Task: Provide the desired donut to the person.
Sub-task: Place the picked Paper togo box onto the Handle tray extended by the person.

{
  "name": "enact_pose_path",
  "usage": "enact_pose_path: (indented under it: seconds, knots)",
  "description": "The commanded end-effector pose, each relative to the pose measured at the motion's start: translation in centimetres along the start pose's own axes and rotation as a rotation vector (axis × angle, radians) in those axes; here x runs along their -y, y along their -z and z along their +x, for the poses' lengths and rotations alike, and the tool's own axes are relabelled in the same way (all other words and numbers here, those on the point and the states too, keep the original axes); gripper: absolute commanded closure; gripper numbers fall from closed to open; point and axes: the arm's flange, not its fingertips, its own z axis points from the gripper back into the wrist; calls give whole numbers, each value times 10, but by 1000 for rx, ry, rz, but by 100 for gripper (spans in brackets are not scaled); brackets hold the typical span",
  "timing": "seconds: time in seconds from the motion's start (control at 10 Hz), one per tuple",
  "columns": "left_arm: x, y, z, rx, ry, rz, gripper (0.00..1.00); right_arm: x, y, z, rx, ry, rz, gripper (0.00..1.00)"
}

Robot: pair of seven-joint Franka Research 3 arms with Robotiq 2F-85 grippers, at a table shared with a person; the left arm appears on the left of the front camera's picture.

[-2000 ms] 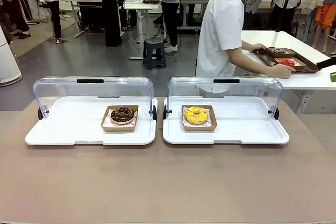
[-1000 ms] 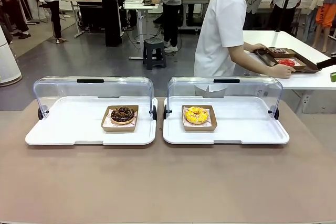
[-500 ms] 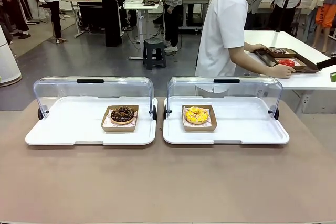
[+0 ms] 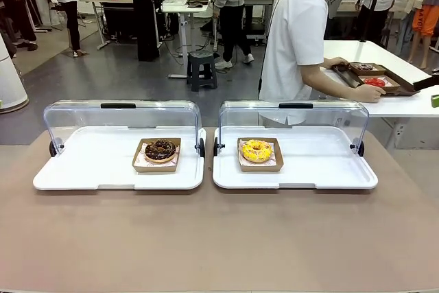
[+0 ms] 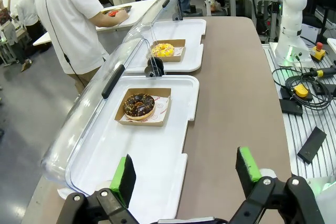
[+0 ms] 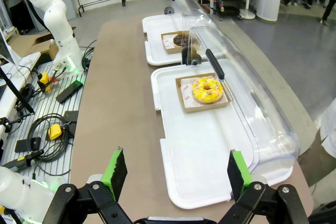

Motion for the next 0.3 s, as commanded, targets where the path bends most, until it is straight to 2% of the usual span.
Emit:
enact_pose_path:
  seconds: [0.0,0.2]
  knots:
    - [0,-1,0,11,2,2,0,0,0,0,-1,0,-6,0]
    - [0,-1,0,11,2,2,0,0,0,0,-1,0,-6,0]
